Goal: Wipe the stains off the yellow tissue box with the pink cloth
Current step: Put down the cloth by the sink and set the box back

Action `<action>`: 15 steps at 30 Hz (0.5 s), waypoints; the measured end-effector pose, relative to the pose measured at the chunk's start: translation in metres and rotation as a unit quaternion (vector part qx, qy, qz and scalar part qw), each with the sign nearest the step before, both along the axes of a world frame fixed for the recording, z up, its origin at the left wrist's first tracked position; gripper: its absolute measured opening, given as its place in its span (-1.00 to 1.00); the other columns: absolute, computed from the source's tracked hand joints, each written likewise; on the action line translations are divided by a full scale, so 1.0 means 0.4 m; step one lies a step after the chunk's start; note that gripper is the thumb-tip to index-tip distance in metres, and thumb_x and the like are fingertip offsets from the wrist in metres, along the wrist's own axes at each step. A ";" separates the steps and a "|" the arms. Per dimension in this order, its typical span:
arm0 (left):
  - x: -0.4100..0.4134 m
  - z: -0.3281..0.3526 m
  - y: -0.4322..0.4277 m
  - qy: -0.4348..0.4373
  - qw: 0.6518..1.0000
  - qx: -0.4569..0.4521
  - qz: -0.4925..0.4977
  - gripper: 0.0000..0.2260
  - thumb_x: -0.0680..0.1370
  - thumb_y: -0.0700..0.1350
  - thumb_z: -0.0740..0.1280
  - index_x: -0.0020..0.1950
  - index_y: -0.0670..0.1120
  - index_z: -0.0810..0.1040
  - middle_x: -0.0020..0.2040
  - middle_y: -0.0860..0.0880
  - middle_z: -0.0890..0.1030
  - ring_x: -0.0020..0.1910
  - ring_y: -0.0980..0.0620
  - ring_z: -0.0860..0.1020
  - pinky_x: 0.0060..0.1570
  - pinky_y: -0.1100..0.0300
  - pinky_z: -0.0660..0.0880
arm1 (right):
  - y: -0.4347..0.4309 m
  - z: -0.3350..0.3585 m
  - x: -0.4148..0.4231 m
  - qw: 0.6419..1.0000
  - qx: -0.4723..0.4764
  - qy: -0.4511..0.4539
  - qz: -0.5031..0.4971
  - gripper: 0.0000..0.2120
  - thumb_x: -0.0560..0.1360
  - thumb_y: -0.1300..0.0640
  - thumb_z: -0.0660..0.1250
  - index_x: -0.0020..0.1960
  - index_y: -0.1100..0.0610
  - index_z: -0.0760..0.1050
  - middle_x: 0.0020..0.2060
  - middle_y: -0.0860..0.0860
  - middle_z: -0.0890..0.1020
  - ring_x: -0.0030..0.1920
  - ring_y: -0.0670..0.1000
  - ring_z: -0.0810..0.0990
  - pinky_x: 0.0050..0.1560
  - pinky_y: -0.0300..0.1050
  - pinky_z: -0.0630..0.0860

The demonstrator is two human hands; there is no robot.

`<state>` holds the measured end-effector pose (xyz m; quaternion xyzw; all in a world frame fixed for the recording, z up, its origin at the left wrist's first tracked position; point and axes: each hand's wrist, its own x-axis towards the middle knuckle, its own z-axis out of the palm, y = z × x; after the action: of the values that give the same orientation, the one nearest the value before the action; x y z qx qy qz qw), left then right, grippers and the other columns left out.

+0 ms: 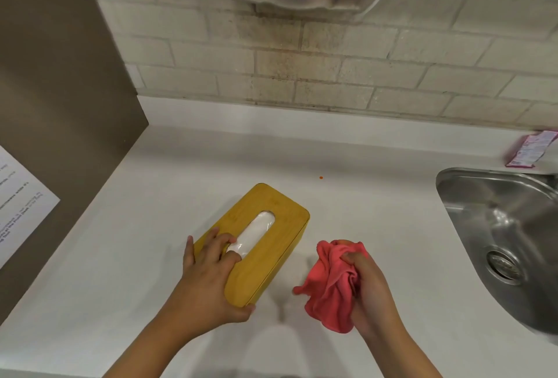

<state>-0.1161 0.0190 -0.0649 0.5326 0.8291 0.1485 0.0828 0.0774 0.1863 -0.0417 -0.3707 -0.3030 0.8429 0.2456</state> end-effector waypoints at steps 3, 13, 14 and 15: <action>0.000 0.006 -0.003 0.006 1.000 -0.010 -0.009 -0.25 0.11 0.48 0.30 0.15 0.06 0.44 0.32 0.05 0.32 0.51 -0.04 0.08 0.45 -0.23 -0.22 | -0.007 -0.003 0.002 1.000 0.009 -0.012 -0.003 -0.81 0.37 0.17 0.27 -0.03 0.19 0.49 -0.02 0.32 0.54 -0.08 0.75 0.36 -0.11 0.52 0.36; 0.019 0.107 0.082 -0.110 0.990 0.087 -0.005 -0.71 0.46 0.15 0.25 0.15 0.14 0.51 0.21 0.12 0.46 0.25 0.03 0.40 0.32 0.11 0.23 | -0.017 0.025 0.028 0.980 0.166 -0.102 -0.036 -0.81 0.44 0.32 0.20 -0.27 0.16 0.52 -0.21 0.07 0.64 -0.19 0.04 0.62 -0.16 -0.08 0.49; 0.033 0.107 0.105 -0.121 0.988 0.088 -0.033 -0.76 0.47 0.10 0.30 0.13 0.15 0.52 0.20 0.13 0.46 0.25 0.03 0.40 0.29 0.12 0.27 | -0.013 0.035 0.044 0.970 0.202 -0.131 -0.022 -0.81 0.41 0.29 0.22 -0.29 0.10 0.53 -0.22 -0.01 0.65 -0.22 -0.04 0.61 -0.21 -0.16 0.49; 0.047 0.107 0.125 -0.130 0.986 0.090 -0.055 -0.78 0.48 0.07 0.32 0.12 0.16 0.52 0.19 0.15 0.45 0.25 0.04 0.40 0.28 0.12 0.30 | -0.009 0.051 0.058 0.960 0.233 -0.158 -0.003 -0.83 0.36 0.25 0.23 -0.30 0.05 0.54 -0.24 -0.09 0.66 -0.26 -0.09 0.60 -0.29 -0.22 0.48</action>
<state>-0.0973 0.0688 -0.0223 0.5589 0.7639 0.2857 0.1496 0.1007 0.1826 -0.0213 -0.4325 -0.5248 0.6789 0.2770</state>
